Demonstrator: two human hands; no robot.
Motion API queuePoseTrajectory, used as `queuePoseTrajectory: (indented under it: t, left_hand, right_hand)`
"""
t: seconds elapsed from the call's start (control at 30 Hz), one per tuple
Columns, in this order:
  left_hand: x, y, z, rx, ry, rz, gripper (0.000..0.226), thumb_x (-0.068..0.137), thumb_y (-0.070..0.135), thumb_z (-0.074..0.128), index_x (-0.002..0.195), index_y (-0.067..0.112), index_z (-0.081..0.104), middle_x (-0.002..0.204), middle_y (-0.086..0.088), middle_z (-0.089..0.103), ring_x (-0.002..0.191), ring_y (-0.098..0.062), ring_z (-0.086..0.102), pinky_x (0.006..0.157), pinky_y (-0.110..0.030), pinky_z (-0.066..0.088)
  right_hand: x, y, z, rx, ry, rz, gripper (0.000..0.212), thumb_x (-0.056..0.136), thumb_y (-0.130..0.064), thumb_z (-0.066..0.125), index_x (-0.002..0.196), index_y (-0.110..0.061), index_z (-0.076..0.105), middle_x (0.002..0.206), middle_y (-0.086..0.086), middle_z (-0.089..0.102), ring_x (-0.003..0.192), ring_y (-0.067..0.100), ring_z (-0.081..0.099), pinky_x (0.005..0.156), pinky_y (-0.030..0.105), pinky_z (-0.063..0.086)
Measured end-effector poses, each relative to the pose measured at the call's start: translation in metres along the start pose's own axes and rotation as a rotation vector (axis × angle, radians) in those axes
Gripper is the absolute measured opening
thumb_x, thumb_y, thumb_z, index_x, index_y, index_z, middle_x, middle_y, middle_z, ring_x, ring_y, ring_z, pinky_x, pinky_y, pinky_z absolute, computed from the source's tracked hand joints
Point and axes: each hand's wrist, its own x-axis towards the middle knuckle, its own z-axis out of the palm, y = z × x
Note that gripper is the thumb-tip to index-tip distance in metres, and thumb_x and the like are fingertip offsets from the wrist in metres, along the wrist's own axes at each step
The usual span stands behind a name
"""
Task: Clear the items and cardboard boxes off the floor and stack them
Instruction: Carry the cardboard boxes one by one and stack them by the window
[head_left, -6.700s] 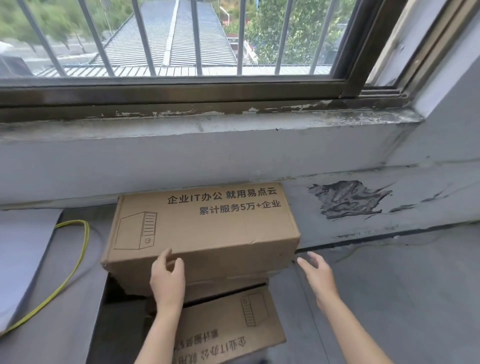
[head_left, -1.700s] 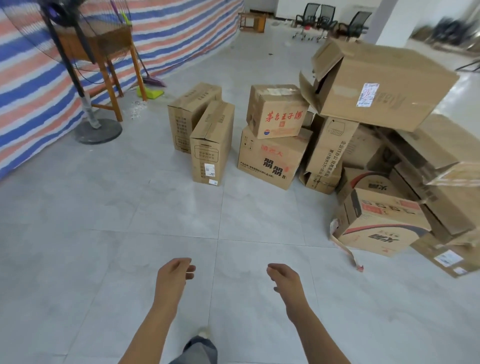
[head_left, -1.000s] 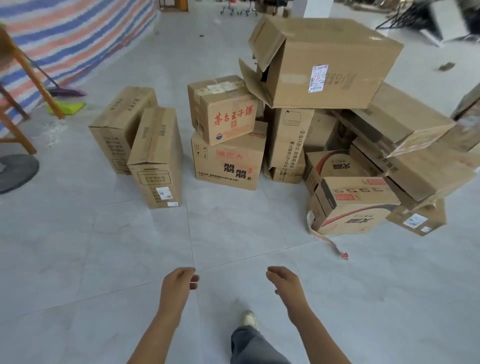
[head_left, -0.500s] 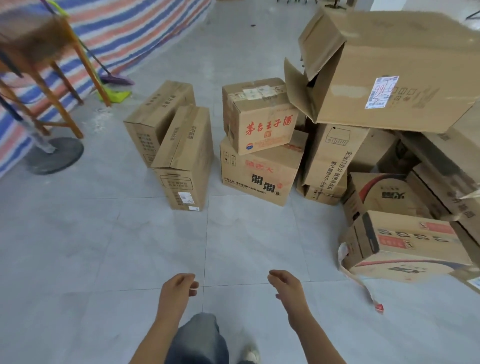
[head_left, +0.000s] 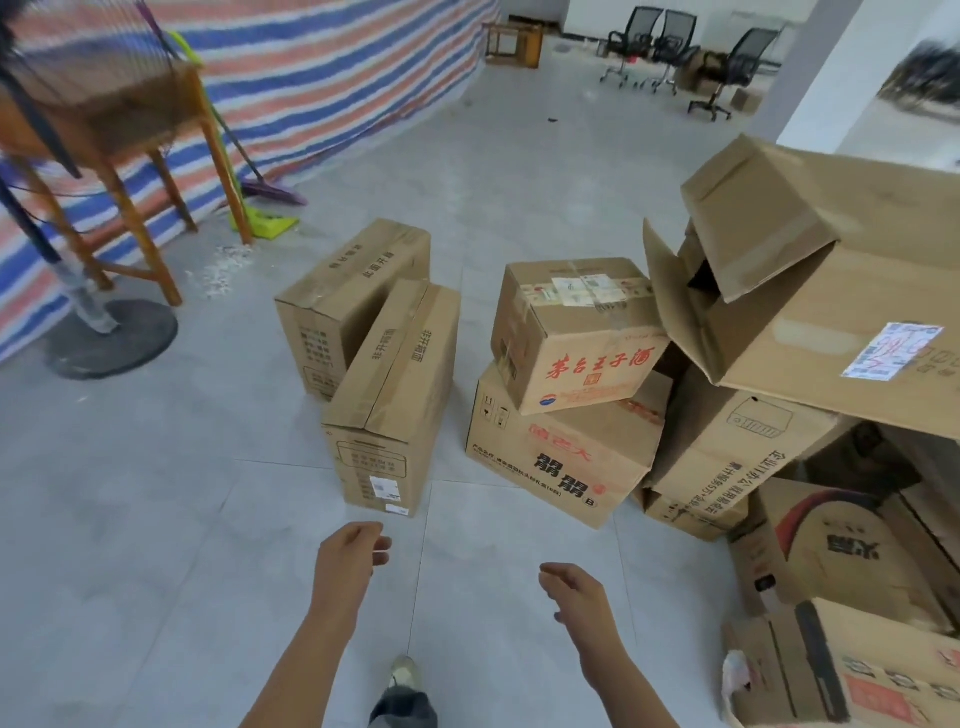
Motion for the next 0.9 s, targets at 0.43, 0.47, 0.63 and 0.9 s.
queuePoseTrajectory:
  t: [0.43, 0.47, 0.63, 0.9]
  left_hand:
    - [0.099, 0.05, 0.022, 0.058, 0.006, -0.115, 0.015, 0.092, 0.011, 0.052, 0.083, 0.006, 0.062, 0.084, -0.013, 0.065, 0.072, -0.022, 0.059, 0.071, -0.032, 0.042]
    - [0.107, 0.056, 0.024, 0.052, 0.033, -0.117, 0.015, 0.093, 0.011, 0.052, 0.082, 0.006, 0.062, 0.084, -0.013, 0.065, 0.073, -0.022, 0.059, 0.073, -0.032, 0.042]
    - [0.152, 0.085, 0.047, -0.043, 0.211, -0.135, 0.014, 0.093, 0.01, 0.051, 0.085, 0.003, 0.061, 0.085, -0.015, 0.064, 0.075, -0.026, 0.059, 0.077, -0.034, 0.041]
    - [0.202, 0.135, 0.126, -0.099, 0.307, -0.151, 0.017, 0.093, 0.011, 0.051, 0.078, 0.009, 0.06, 0.083, -0.011, 0.065, 0.075, -0.024, 0.06, 0.075, -0.034, 0.043]
  right_hand:
    - [0.111, -0.063, 0.039, -0.084, -0.034, 0.083, 0.014, 0.09, -0.007, 0.055, 0.101, -0.009, 0.063, 0.1, 0.004, 0.062, 0.091, 0.016, 0.055, 0.083, 0.028, 0.041]
    - [0.126, -0.07, 0.041, -0.096, -0.054, 0.077, 0.015, 0.09, -0.007, 0.054, 0.102, -0.008, 0.063, 0.101, 0.005, 0.062, 0.093, 0.017, 0.055, 0.083, 0.027, 0.041]
    - [0.206, -0.133, 0.048, -0.127, -0.209, -0.009, 0.012, 0.091, -0.01, 0.055, 0.101, -0.013, 0.061, 0.099, -0.001, 0.059, 0.096, 0.016, 0.054, 0.085, 0.028, 0.04]
    - [0.317, -0.22, 0.022, -0.166, -0.321, -0.096, 0.01, 0.091, -0.009, 0.054, 0.091, -0.018, 0.059, 0.088, -0.012, 0.055, 0.081, 0.001, 0.049, 0.078, 0.026, 0.038]
